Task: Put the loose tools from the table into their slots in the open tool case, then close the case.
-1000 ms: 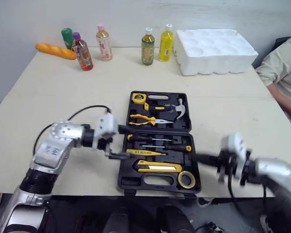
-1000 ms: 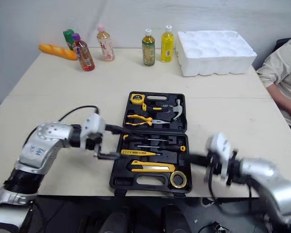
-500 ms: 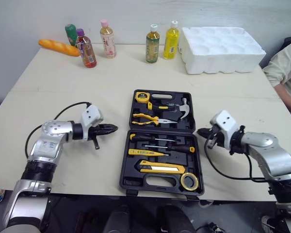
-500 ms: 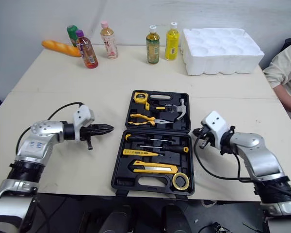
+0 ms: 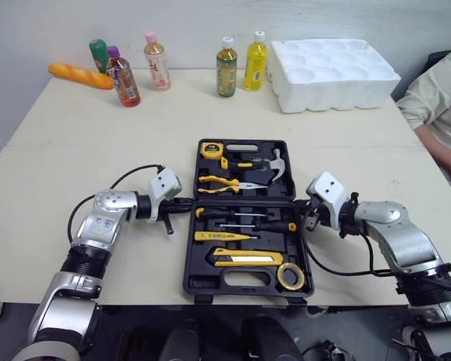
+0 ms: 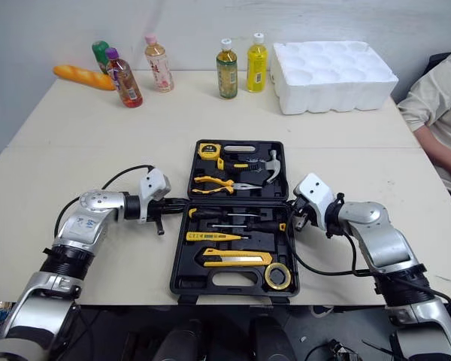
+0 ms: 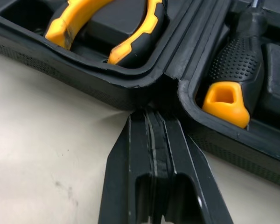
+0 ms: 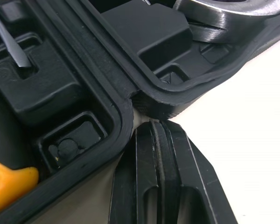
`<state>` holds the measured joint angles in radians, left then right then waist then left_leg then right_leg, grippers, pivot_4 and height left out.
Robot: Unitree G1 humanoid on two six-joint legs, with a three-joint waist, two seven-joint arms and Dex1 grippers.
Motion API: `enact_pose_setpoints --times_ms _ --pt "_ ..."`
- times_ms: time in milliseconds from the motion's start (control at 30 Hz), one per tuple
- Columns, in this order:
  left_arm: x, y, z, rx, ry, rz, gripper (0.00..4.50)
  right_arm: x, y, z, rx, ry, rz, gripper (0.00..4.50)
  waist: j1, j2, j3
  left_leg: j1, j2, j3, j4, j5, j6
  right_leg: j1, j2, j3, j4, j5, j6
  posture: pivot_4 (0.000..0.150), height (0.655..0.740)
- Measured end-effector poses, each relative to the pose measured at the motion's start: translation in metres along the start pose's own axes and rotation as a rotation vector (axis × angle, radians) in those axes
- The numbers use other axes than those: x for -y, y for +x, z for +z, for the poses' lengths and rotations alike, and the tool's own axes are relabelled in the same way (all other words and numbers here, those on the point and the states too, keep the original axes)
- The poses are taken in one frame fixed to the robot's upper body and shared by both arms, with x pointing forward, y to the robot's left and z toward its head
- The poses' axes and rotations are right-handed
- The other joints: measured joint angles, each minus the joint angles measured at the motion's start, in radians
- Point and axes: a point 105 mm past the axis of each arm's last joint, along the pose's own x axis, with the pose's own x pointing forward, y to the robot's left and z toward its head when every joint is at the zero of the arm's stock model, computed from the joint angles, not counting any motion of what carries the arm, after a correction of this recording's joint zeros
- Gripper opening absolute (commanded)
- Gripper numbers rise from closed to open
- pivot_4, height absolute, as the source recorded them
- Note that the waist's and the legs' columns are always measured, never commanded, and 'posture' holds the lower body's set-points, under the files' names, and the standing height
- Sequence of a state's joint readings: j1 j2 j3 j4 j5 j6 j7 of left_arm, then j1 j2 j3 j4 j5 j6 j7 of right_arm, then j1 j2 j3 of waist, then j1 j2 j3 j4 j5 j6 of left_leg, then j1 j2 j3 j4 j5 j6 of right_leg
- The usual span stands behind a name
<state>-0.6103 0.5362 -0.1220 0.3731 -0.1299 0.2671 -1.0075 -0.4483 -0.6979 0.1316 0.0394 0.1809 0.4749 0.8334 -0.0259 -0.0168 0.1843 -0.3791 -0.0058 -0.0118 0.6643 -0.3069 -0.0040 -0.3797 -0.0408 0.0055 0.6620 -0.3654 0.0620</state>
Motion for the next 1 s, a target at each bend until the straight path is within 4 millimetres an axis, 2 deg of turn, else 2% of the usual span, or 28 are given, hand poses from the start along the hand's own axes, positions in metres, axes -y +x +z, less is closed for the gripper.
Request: enact_pose_setpoints --times_ms 300,433,500,533,567,633,700,767,800,867,933,1000 --pt "-0.007 0.012 0.007 -0.005 0.009 0.030 0.06 0.011 0.001 0.000 -0.025 -0.043 -0.035 0.00 0.002 0.000 0.000 0.000 0.000 0.000 0.000 0.001 -0.001 0.000 0.000 0.000 0.000 0.000 0.000 0.150 0.7400" --pt "-0.010 0.010 0.005 -0.009 -0.003 0.043 0.06 0.012 0.000 0.001 -0.053 -0.154 -0.048 0.00 0.001 0.000 0.000 0.000 0.000 0.000 0.000 0.001 -0.002 0.000 0.000 0.000 0.000 0.000 0.000 0.150 0.7400" --pt "-0.010 0.007 0.004 -0.005 -0.025 0.049 0.00 0.012 0.000 0.001 -0.068 -0.216 -0.055 0.65 0.001 0.000 0.000 0.000 0.000 0.000 0.000 0.001 -0.002 0.000 0.000 0.000 0.000 0.000 0.000 0.150 0.7400" --pt "-0.010 0.003 0.003 -0.004 -0.043 0.055 0.00 0.013 -0.002 0.002 -0.071 -0.226 -0.061 0.82 0.001 0.000 0.000 0.000 0.000 0.000 0.000 0.001 -0.002 0.000 0.000 0.000 0.000 0.000 0.000 0.150 0.7400" --pt "-0.011 -0.002 0.000 -0.005 -0.067 0.063 0.66 0.013 -0.005 0.001 -0.076 -0.225 -0.065 1.39 0.000 0.000 0.000 0.000 0.000 0.000 -0.001 0.001 -0.002 0.000 0.000 0.000 0.000 0.000 0.000 0.150 0.7400" --pt "-0.014 -0.018 -0.007 -0.004 -0.135 0.095 1.36 0.016 -0.017 -0.004 -0.096 -0.194 -0.074 2.31 -0.001 0.000 0.000 0.000 0.000 -0.001 -0.002 0.002 -0.003 0.000 0.000 0.000 0.001 0.000 0.000 0.150 0.7400" --pt "-0.018 -0.037 -0.010 -0.003 -0.219 0.133 2.27 0.017 -0.031 -0.007 -0.112 -0.141 -0.068 3.30 0.000 0.000 0.000 0.000 0.000 -0.001 -0.002 0.002 -0.003 0.000 0.000 0.000 0.000 0.000 0.000 0.150 0.7400" --pt "-0.024 -0.054 -0.005 0.013 -0.320 0.168 3.12 0.021 -0.043 -0.001 -0.084 -0.041 -0.074 4.26 0.000 0.000 0.000 -0.001 0.000 -0.001 -0.001 0.000 0.000 0.000 0.000 0.000 -0.001 0.000 0.000 0.150 0.7400" --pt "-0.027 -0.060 0.005 0.029 -0.364 0.182 3.64 0.024 -0.048 0.008 -0.053 0.012 -0.082 4.50 0.000 0.000 0.000 0.000 0.000 -0.002 -0.001 0.000 0.001 0.000 -0.001 -0.001 0.000 0.000 0.000 0.150 0.7400" --pt "-0.037 -0.061 0.025 0.047 -0.420 0.214 4.47 0.032 -0.052 0.030 0.008 0.082 -0.102 4.50 0.001 0.000 0.000 0.000 0.000 -0.003 0.000 0.000 0.001 0.001 -0.001 -0.001 0.000 0.000 0.000 0.150 0.7400" --pt "-0.045 -0.055 0.044 0.052 -0.489 0.248 4.47 0.038 -0.049 0.056 0.096 0.171 -0.129 4.50 0.001 0.000 0.000 0.000 0.000 -0.003 -0.001 0.000 0.001 0.001 0.000 -0.002 0.000 0.000 0.000 0.150 0.7400" --pt "-0.045 -0.043 0.055 0.046 -0.543 0.243 4.47 0.037 -0.040 0.065 0.123 0.254 -0.130 4.50 0.000 0.000 0.000 0.000 0.000 -0.003 -0.002 0.001 -0.002 0.001 0.000 -0.002 0.001 0.000 0.000 0.150 0.7400"
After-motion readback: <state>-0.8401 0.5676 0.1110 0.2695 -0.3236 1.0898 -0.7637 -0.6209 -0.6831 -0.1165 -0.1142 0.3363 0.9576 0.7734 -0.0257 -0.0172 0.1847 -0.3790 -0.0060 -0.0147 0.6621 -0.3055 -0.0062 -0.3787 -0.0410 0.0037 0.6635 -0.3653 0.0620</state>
